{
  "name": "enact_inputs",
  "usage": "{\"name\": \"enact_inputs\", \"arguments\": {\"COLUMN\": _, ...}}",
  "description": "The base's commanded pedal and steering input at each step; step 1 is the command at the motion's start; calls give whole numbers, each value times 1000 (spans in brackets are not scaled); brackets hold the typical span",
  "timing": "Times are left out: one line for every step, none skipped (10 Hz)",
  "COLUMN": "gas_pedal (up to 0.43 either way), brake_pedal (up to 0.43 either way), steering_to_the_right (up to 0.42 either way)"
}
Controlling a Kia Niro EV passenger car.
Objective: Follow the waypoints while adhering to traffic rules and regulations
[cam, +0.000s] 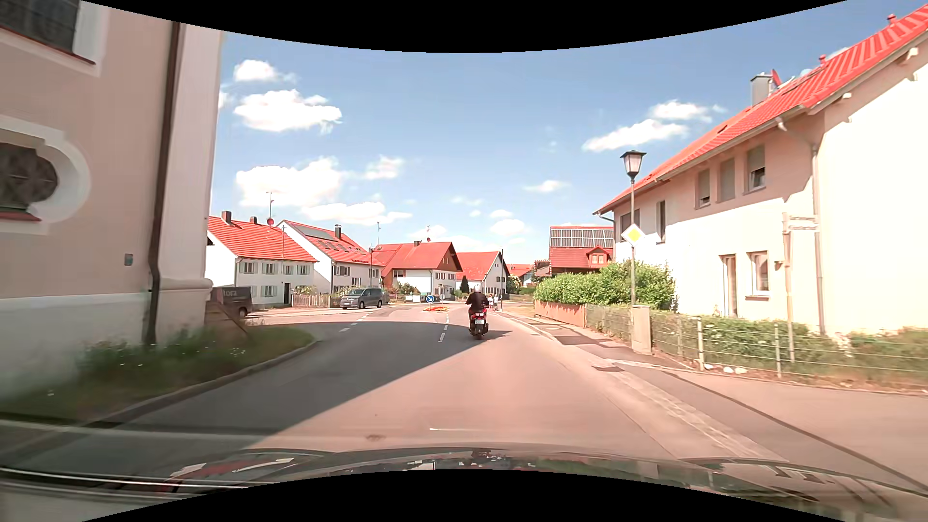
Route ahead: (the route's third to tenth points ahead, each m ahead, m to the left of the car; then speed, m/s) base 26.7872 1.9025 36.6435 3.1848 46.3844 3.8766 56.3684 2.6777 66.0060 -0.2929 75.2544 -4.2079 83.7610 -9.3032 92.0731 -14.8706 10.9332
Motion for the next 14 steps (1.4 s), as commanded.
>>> {"name": "enact_inputs", "arguments": {"gas_pedal": 189, "brake_pedal": 12, "steering_to_the_right": -12}}
{"name": "enact_inputs", "arguments": {"gas_pedal": 189, "brake_pedal": 12, "steering_to_the_right": -12}}
{"name": "enact_inputs", "arguments": {"gas_pedal": 189, "brake_pedal": 12, "steering_to_the_right": -12}}
{"name": "enact_inputs", "arguments": {"gas_pedal": 169, "brake_pedal": 12, "steering_to_the_right": -12}}
{"name": "enact_inputs", "arguments": {"gas_pedal": 138, "brake_pedal": 12, "steering_to_the_right": -12}}
{"name": "enact_inputs", "arguments": {"gas_pedal": 98, "brake_pedal": 12, "steering_to_the_right": -13}}
{"name": "enact_inputs", "arguments": {"gas_pedal": 79, "brake_pedal": 12, "steering_to_the_right": -14}}
{"name": "enact_inputs", "arguments": {"gas_pedal": 79, "brake_pedal": 12, "steering_to_the_right": -14}}
{"name": "enact_inputs", "arguments": {"gas_pedal": 79, "brake_pedal": 12, "steering_to_the_right": -14}}
{"name": "enact_inputs", "arguments": {"gas_pedal": 79, "brake_pedal": 6, "steering_to_the_right": -14}}
{"name": "enact_inputs", "arguments": {"gas_pedal": 79, "brake_pedal": 12, "steering_to_the_right": -14}}
{"name": "enact_inputs", "arguments": {"gas_pedal": 79, "brake_pedal": 12, "steering_to_the_right": -15}}
{"name": "enact_inputs", "arguments": {"gas_pedal": 79, "brake_pedal": 12, "steering_to_the_right": -15}}
{"name": "enact_inputs", "arguments": {"gas_pedal": 79, "brake_pedal": 12, "steering_to_the_right": -15}}
